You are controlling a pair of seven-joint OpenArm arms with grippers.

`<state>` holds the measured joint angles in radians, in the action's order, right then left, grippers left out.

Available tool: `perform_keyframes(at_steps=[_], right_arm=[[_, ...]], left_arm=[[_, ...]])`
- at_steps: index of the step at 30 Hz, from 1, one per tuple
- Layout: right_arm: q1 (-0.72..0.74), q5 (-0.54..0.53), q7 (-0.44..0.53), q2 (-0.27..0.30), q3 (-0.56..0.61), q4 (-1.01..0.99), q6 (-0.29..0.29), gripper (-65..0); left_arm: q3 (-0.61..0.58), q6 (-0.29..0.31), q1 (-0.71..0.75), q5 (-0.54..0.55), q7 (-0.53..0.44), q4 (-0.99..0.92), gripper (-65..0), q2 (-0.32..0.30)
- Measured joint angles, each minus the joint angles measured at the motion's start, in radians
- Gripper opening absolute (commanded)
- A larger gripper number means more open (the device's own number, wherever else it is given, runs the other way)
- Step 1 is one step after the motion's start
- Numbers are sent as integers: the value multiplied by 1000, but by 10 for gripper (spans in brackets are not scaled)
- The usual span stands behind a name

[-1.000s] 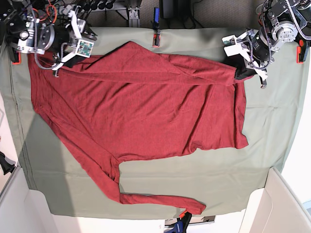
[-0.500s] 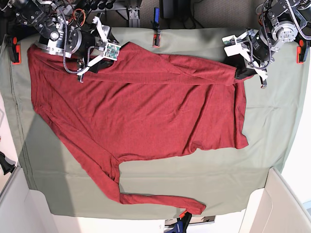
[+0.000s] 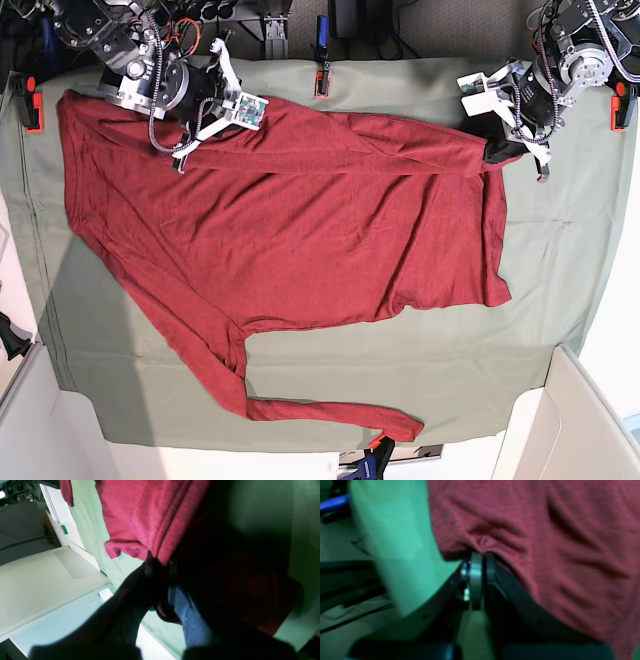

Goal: Fold the T-shirt properly
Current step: 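Drag the right gripper's held fabric across the shirt toward the left gripper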

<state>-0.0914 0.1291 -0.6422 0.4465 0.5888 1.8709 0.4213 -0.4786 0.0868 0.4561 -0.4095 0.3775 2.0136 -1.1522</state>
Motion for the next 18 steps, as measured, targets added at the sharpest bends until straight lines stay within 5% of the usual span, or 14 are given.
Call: perform_keyframes(at_steps=[9, 14, 18], right_arm=[[59, -7, 2, -29, -80, -11, -21, -650], [95, -11, 11, -40, -102, -72, -21, -650], [121, -17, 21, -40, -102, -136, -22, -624]], left_arm=[[0, -37, 0, -42, 43, 1, -650, 0], [0, 14, -2, -29, 10, 2, -538, 0], [0, 34, -6, -24, -12, 2, -514, 0]])
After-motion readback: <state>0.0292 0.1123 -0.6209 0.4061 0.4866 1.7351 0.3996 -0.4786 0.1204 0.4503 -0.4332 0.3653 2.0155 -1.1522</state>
